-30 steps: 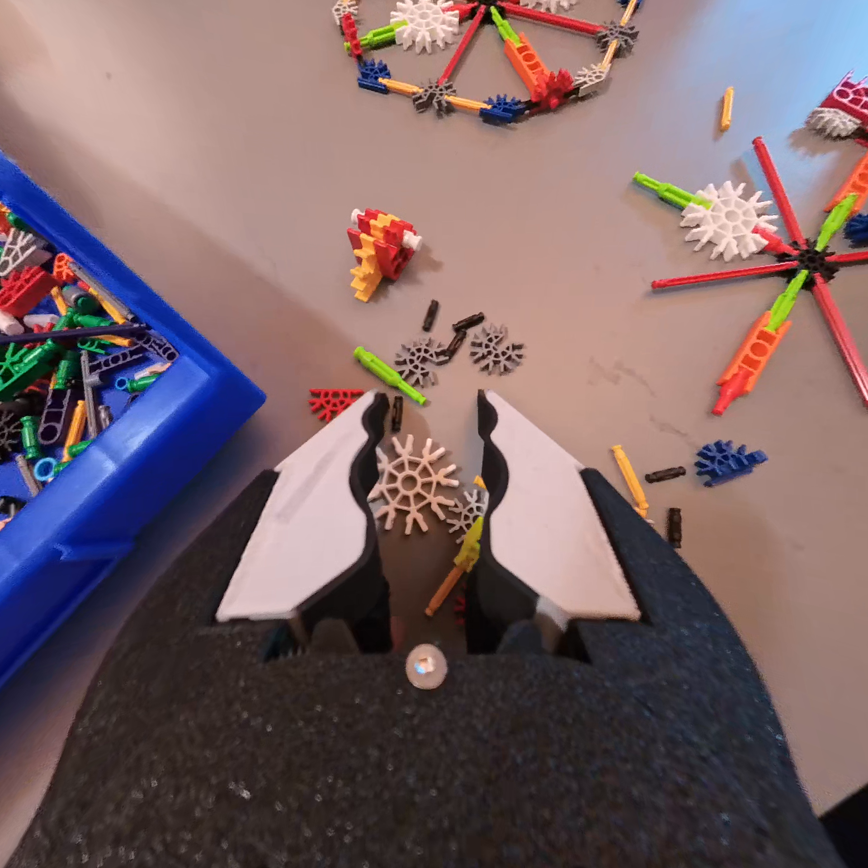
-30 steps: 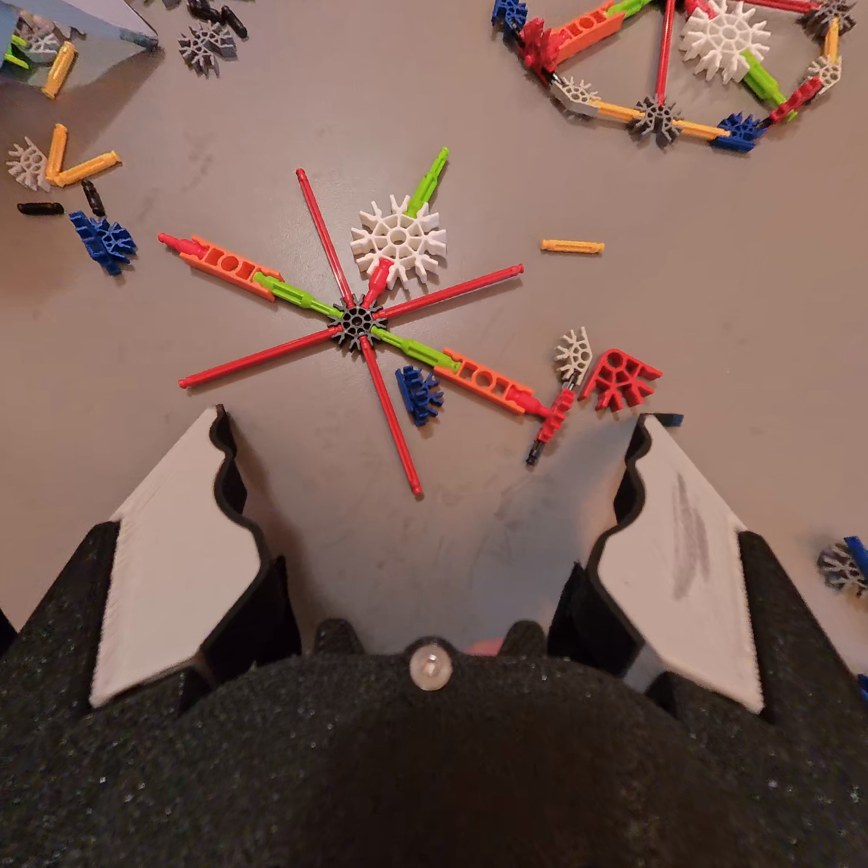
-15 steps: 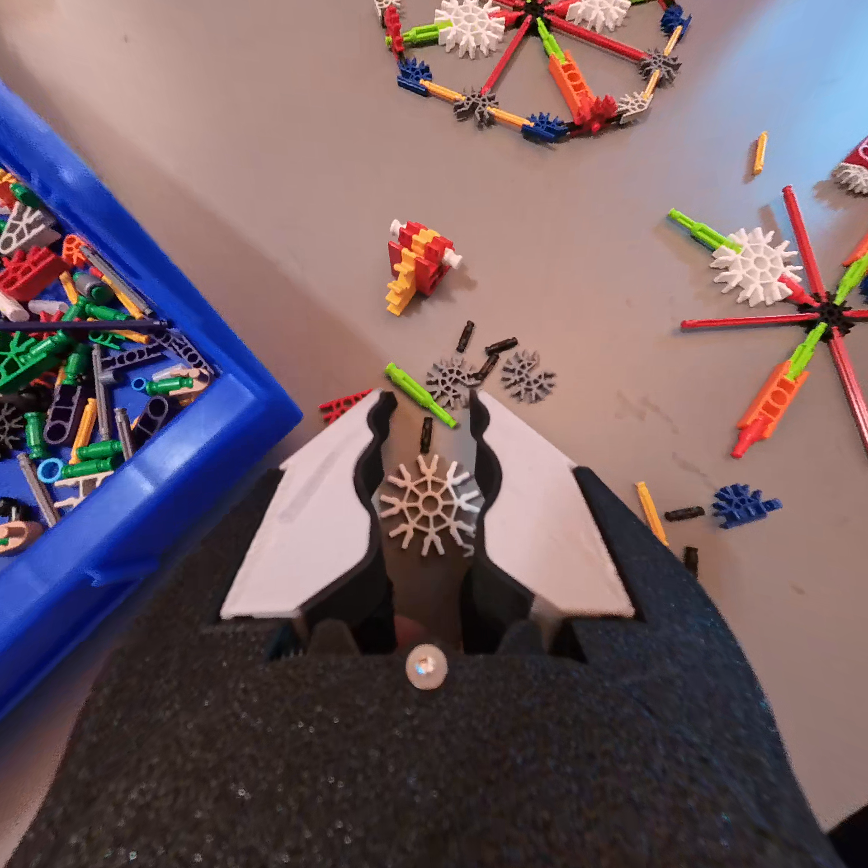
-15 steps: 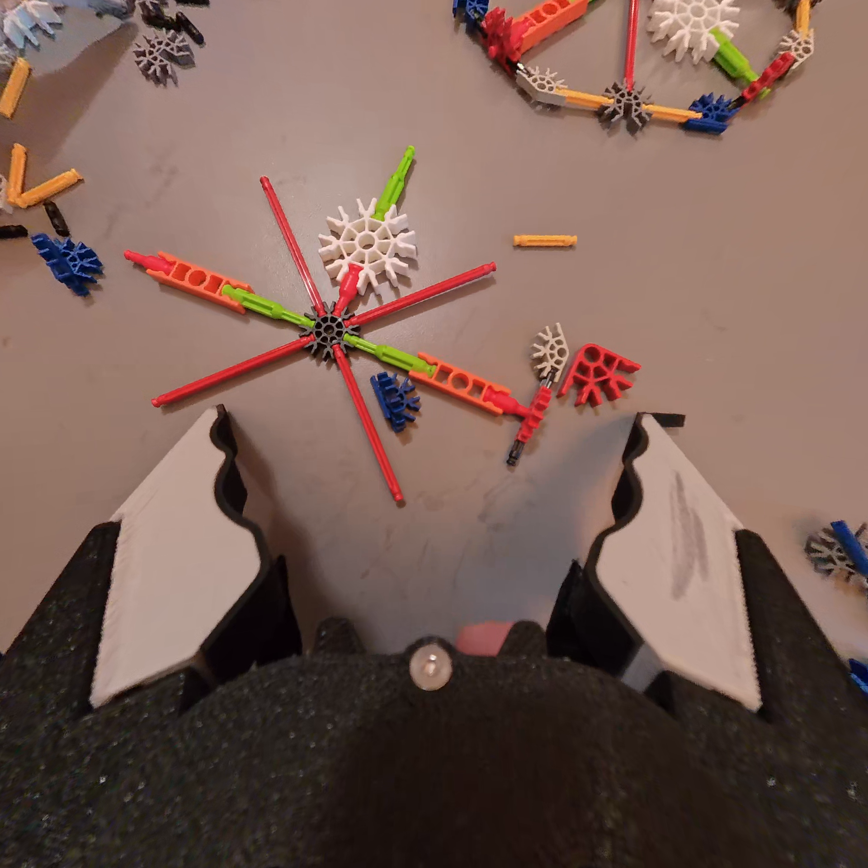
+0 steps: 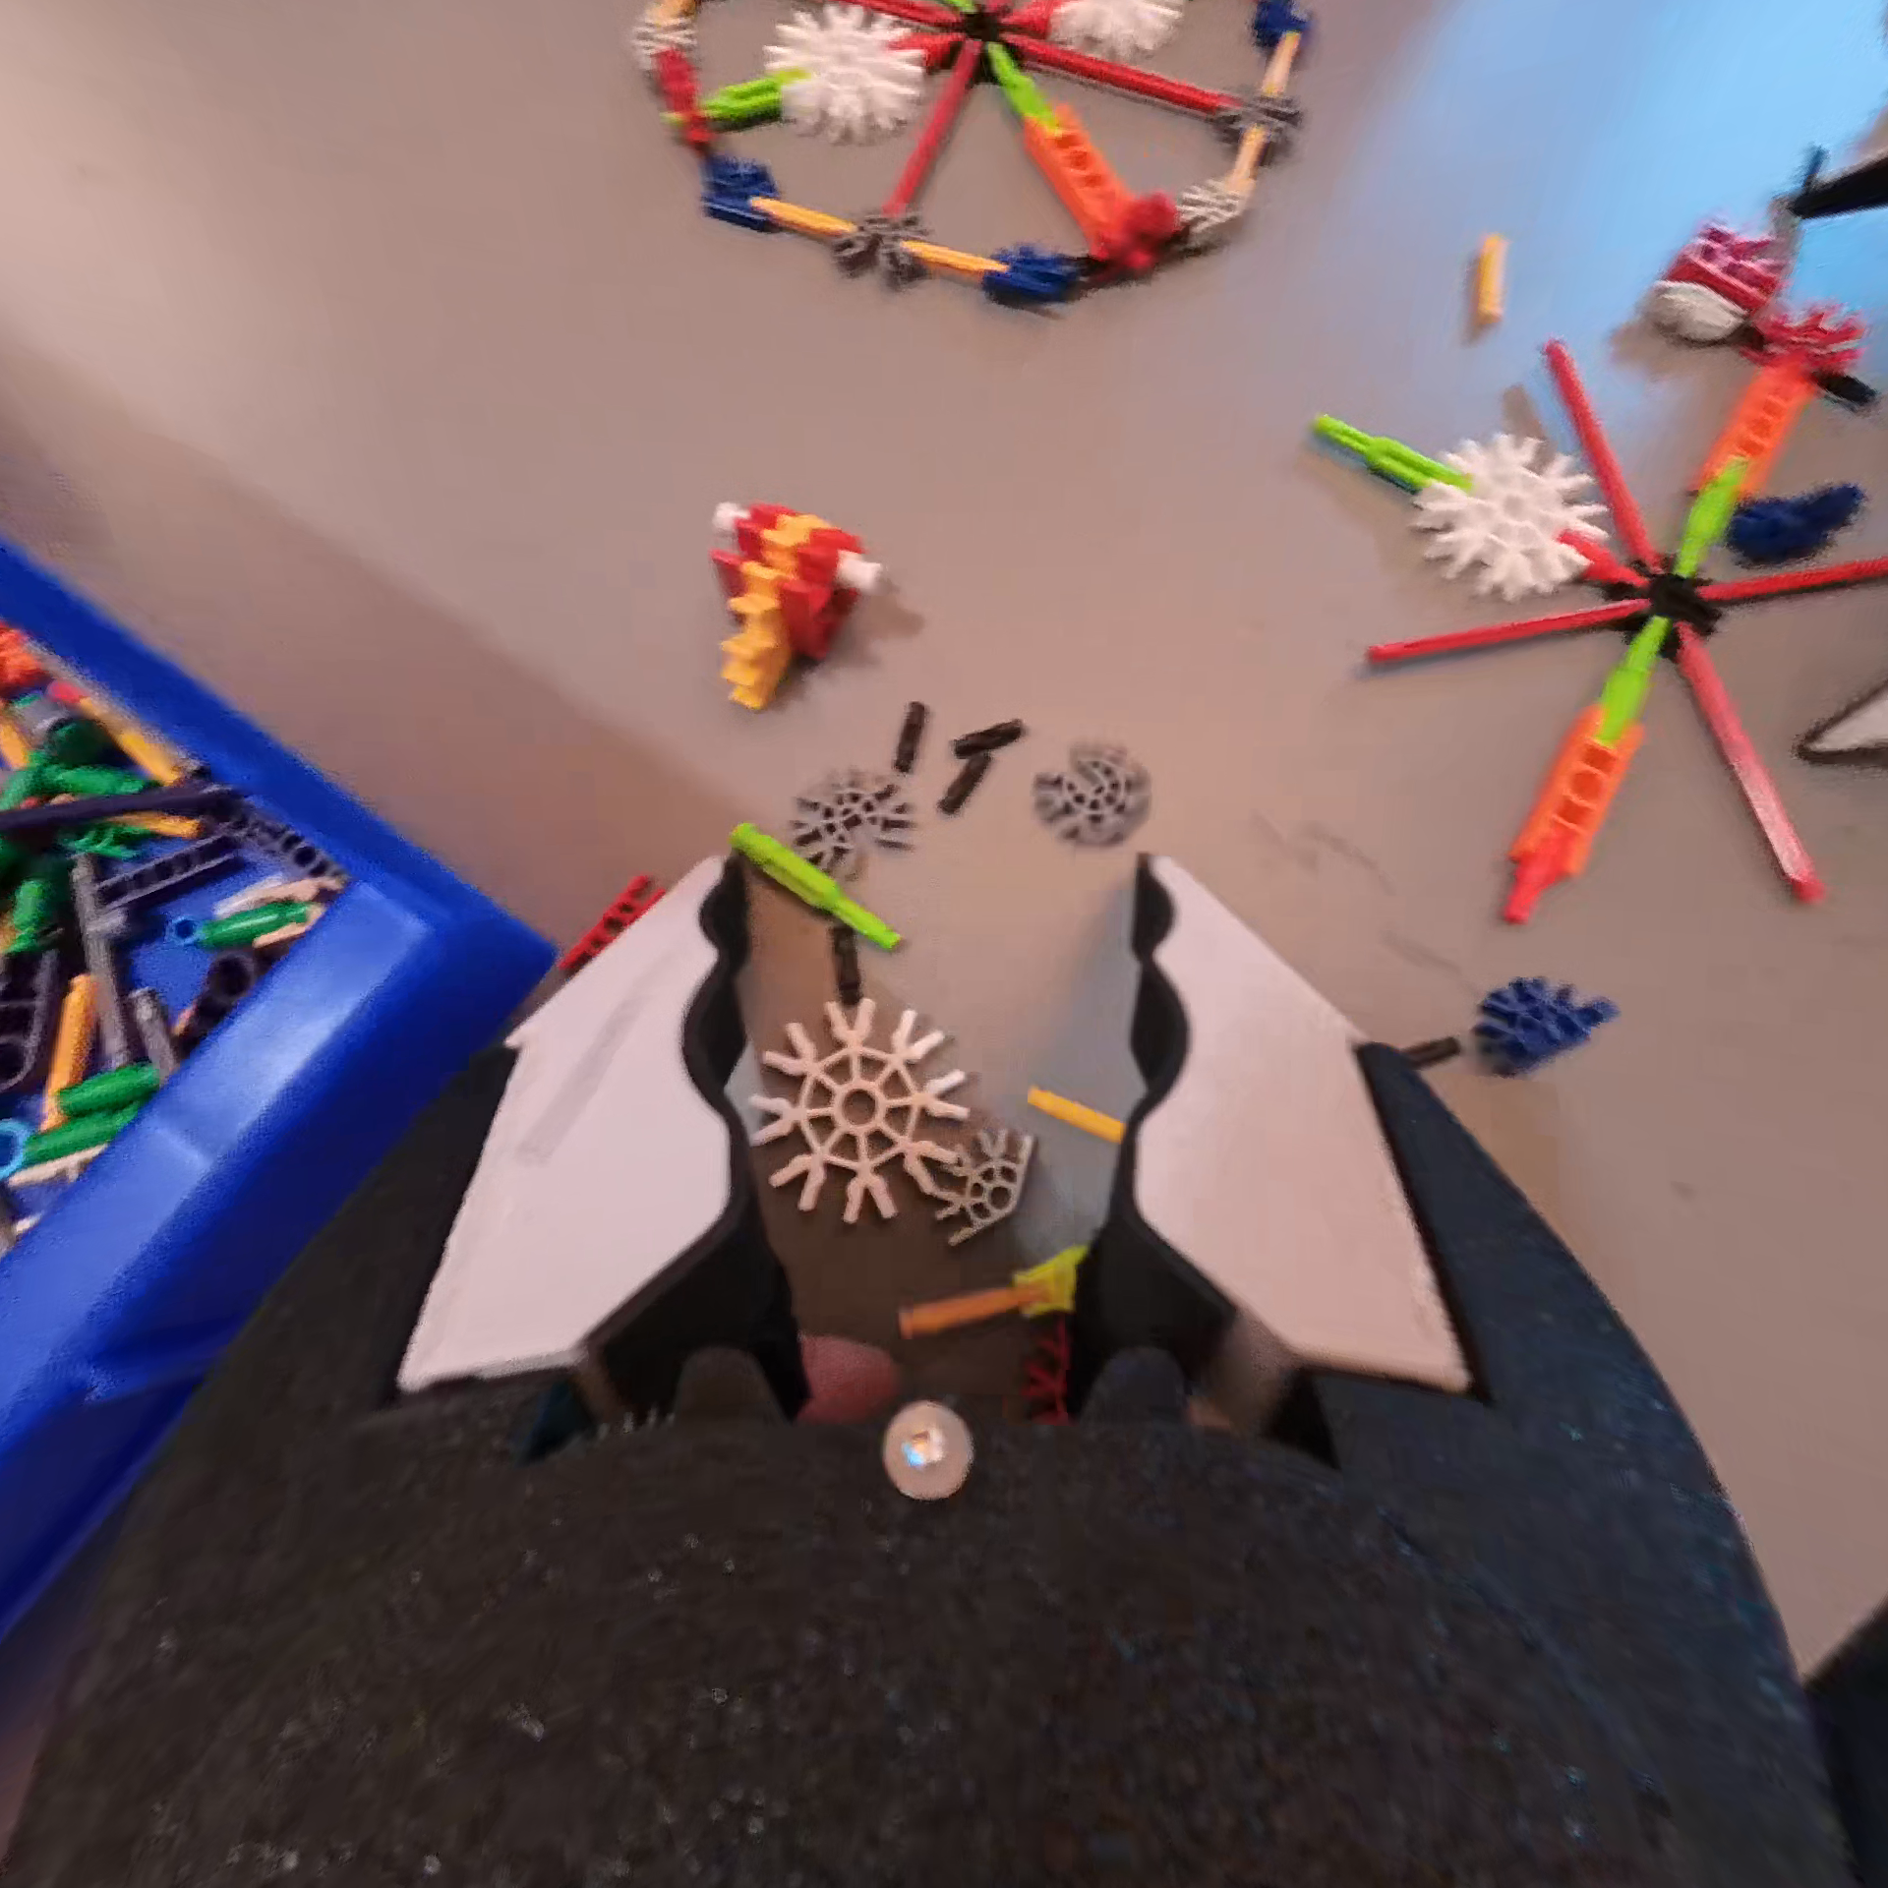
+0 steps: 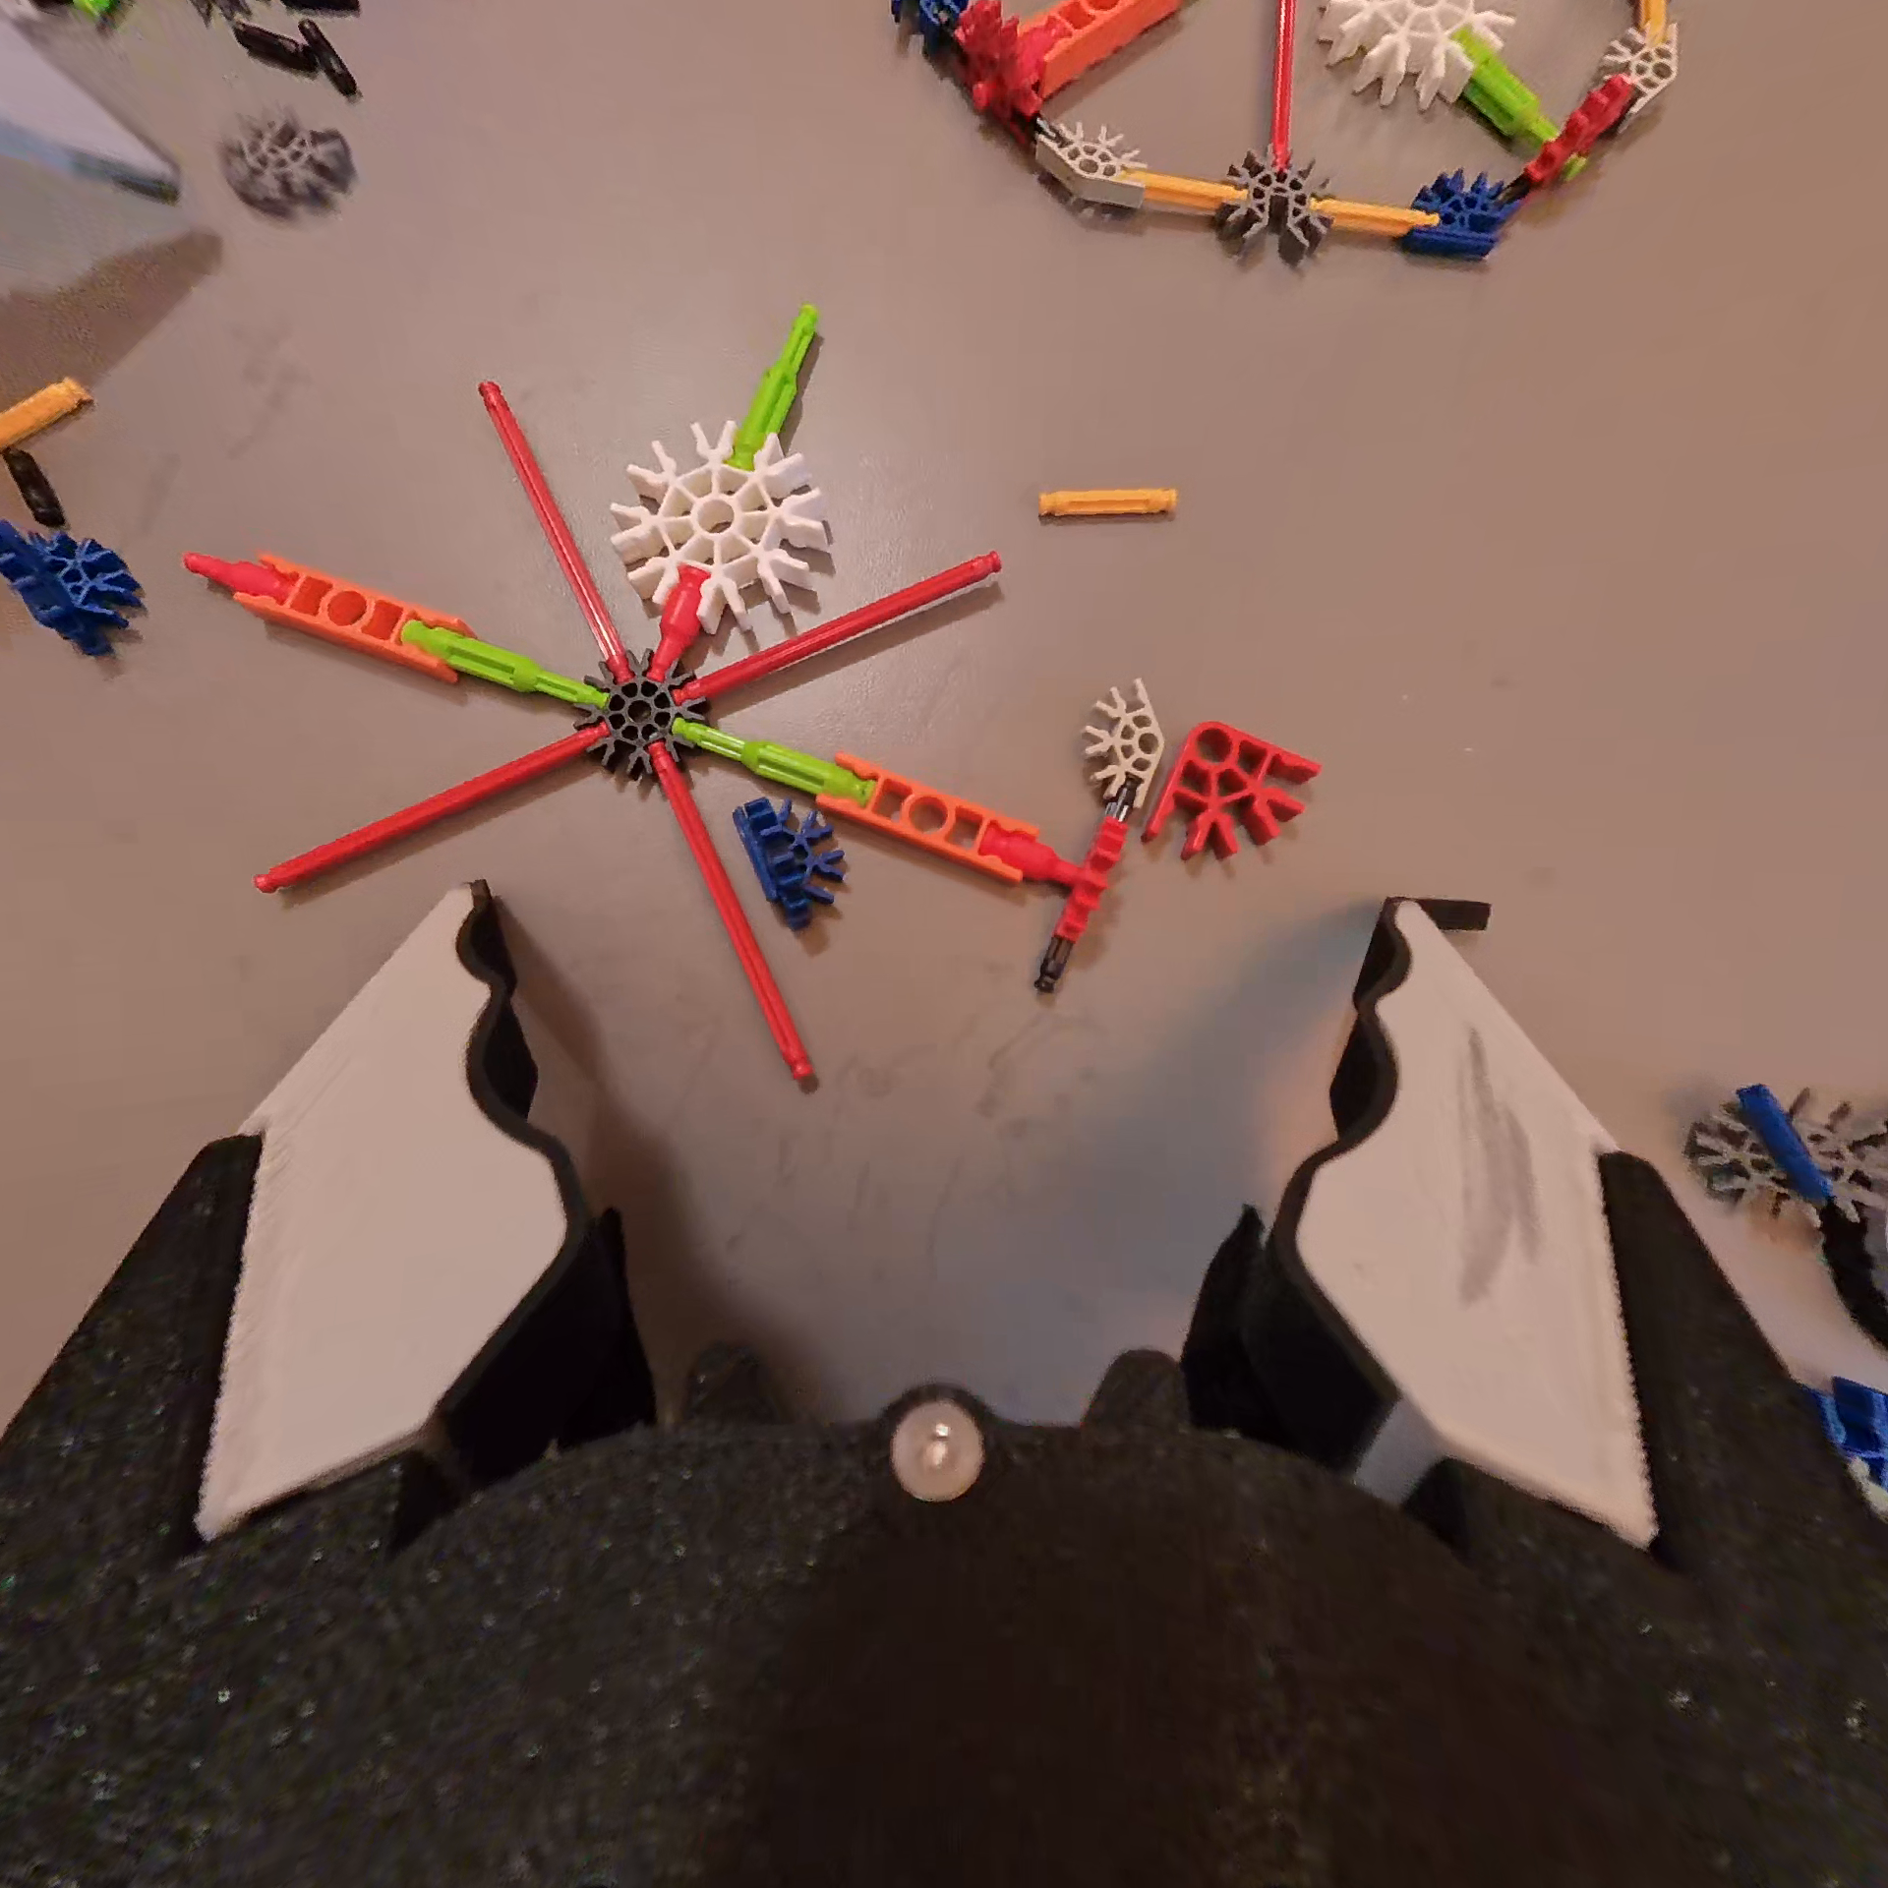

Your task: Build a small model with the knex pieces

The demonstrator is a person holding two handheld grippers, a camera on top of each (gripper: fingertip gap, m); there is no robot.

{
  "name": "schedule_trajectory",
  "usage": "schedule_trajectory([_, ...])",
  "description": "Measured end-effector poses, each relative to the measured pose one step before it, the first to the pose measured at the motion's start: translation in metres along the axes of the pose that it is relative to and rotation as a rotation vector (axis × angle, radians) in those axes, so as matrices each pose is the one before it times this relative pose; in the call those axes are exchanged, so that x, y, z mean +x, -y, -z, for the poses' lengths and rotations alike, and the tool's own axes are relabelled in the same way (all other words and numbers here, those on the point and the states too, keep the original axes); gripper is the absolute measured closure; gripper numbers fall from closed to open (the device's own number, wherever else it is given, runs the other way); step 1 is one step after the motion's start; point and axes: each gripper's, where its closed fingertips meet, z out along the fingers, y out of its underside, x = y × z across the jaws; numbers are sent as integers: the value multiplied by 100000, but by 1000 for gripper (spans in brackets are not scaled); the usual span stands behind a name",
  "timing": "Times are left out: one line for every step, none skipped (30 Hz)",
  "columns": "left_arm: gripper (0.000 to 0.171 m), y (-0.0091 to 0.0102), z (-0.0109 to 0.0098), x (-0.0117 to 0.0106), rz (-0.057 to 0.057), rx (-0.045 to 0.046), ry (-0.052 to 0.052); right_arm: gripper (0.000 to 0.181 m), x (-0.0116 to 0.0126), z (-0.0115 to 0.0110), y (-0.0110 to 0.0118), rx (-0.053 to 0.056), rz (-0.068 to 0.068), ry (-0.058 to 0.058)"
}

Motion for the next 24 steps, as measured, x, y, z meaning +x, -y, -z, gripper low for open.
schedule_trajectory([90, 119, 10, 178, -114, 410, -1429, 25, -7, -1, -6, -104, -77, 130])
schedule_trajectory([93, 320, 22, -276, 829, 2106, 879, 25, 2, 4, -5, 11, 17, 39])
schedule_trajectory([103, 158, -4, -550, 1088, 1205, 2499, 25, -1, -2, 4, 26, -22, -6])
schedule_trajectory([118, -75, -12, -475, -247, -540, 2457, 25, -12, -1, -16, -35, -385, -168])
schedule_trajectory([132, -83, 6, -75, -1883, -648, 637, 25, -43, 0, 1, -12, -442, -374])
schedule_trajectory([132, -22, -58, 196, -1593, -257, -778, 24, -13, 1, -3, -33, -139, -77])
schedule_trajectory([128, -216, -144, -11, -565, -1195, 714, 24, -6, -6, 4, -48, 34, 71])
schedule_trajectory([127, -42, -12, 45, -1662, -470, 1245, 24, 1, -1, 2, 13, 22, 7])
schedule_trajectory([127, -25, 65, 224, -1540, -326, 364, 24, -2, 0, 0, -3, -8, 10])
schedule_trajectory([128, -38, 39, 185, -814, 142, -34, 24, -1, 8, 6, -3, -4, 7])
schedule_trajectory([130, -11, 14, 103, -465, 431, 58, 24, -4, -6, 7, 6, 7, -7])
schedule_trajectory([132, 1, 36, 115, -1044, 447, -134, 24, -1, 0, -1, -4, -2, 4])
schedule_trajectory([131, -12, 54, -52, -1127, 258, 1084, 24, 0, 0, 0, 0, 0, 0])
schedule_trajectory([129, 7, 69, -97, -1809, 364, 2109, 24, -7, 4, -4, 0, 5, -2])
schedule_trajectory([129, 43, 58, -48, -1994, 376, 2180, 24, 7, -4, 4, -4, -4, 5])
schedule_trajectory([128, 45, 43, -14, -1938, 430, 1886, 24, 0, 0, 0, 2, 0, -1])
schedule_trajectory([127, 26, 51, -68, -1369, 232, 1813, 24, -8, 4, -4, 2, 1, 0])
schedule_trajectory([128, 12, 53, 46, -642, 37, 903, 24, 7, -4, 4, -6, -5, 6])
schedule_trajectory([129, 10, 32, 57, -781, 155, 951, 24, 0, 0, 1, 5, -1, 1])
schedule_trajectory([129, 38, 34, -28, -1472, 298, 1524, 24, 1, 0, 0, 3, 3, -3])
schedule_trajectory([130, 39, 52, 61, -753, 71, 986, 24, -7, -4, 5, -12, -3, 8])
schedule_trajectory([127, 73, 41, 180, -462, 298, 37, 24, 7, 5, -5, 8, 3, -5])
schedule_trajectory([121, 165, 49, 259, -1240, 920, -471, 24, -6, -5, 6, -2, 0, 1])
schedule_trajectory([121, 88, 35, 92, -1212, 370, 853, 24, 0, -7, -7, -4, 1, 2])
